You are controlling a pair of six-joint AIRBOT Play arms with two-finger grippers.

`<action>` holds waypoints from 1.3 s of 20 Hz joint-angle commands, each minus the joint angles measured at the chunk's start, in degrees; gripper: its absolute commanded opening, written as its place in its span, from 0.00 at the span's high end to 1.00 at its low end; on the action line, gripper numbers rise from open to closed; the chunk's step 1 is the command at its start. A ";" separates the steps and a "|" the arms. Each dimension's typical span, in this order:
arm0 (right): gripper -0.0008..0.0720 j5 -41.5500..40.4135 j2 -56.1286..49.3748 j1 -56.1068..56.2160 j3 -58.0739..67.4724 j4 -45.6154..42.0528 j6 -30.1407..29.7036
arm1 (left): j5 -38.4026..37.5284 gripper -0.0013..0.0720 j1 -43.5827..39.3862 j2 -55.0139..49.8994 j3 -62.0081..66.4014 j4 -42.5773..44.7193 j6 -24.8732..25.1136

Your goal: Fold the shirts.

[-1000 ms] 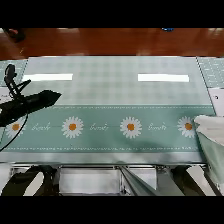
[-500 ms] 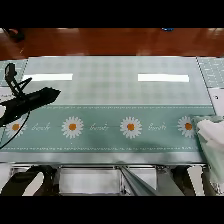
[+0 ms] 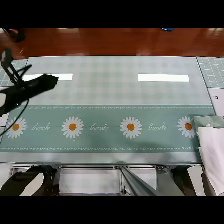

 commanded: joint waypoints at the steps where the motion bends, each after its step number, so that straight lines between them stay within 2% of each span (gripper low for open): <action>1: 0.95 -14.53 -2.84 4.57 0.02 37.81 1.55 | -1.36 0.95 -0.13 -5.62 13.05 0.02 0.76; 2: 0.95 -22.32 -3.45 10.99 0.02 43.78 0.92 | -4.61 0.95 -0.15 -8.85 18.60 0.00 0.70; 3: 0.95 -29.38 -4.22 19.76 0.31 43.98 -0.35 | -9.99 0.95 -0.48 -13.09 25.31 0.00 0.00; 4: 0.95 -35.52 -5.64 31.34 0.83 39.23 -1.16 | -16.00 0.95 -0.96 -17.44 31.69 0.02 -1.05; 6: 0.95 -43.87 -10.71 54.95 0.96 24.15 -1.16 | -29.27 0.95 -3.04 -26.82 43.95 0.79 -2.71; 7: 0.95 -46.16 -14.73 65.59 0.98 16.17 -0.59 | -33.77 0.95 -4.44 -30.29 47.80 4.35 -5.97; 9: 0.95 -45.22 -23.93 78.82 0.98 2.86 0.07 | -38.16 0.95 -7.52 -34.32 49.70 19.02 -14.80; 11: 0.95 -38.27 -32.89 83.17 0.96 -6.99 4.26 | -40.04 0.95 -9.29 -35.23 46.07 31.02 -22.99; 12: 0.95 -34.51 -36.26 83.27 0.96 -8.37 4.39 | -39.93 0.95 -9.51 -35.01 43.19 32.26 -24.02; 15: 0.95 -28.74 -41.46 82.53 0.96 -10.62 3.61 | -39.21 0.95 -9.79 -34.93 37.40 32.20 -24.02; 19: 0.95 -31.98 -41.88 82.47 0.96 -10.67 3.26 | -38.93 0.95 -9.94 -35.34 35.69 32.22 -23.96; 26: 0.95 -30.75 -41.88 82.40 0.96 -10.47 3.26 | -39.32 0.95 -9.90 -35.34 35.74 32.20 -23.78</action>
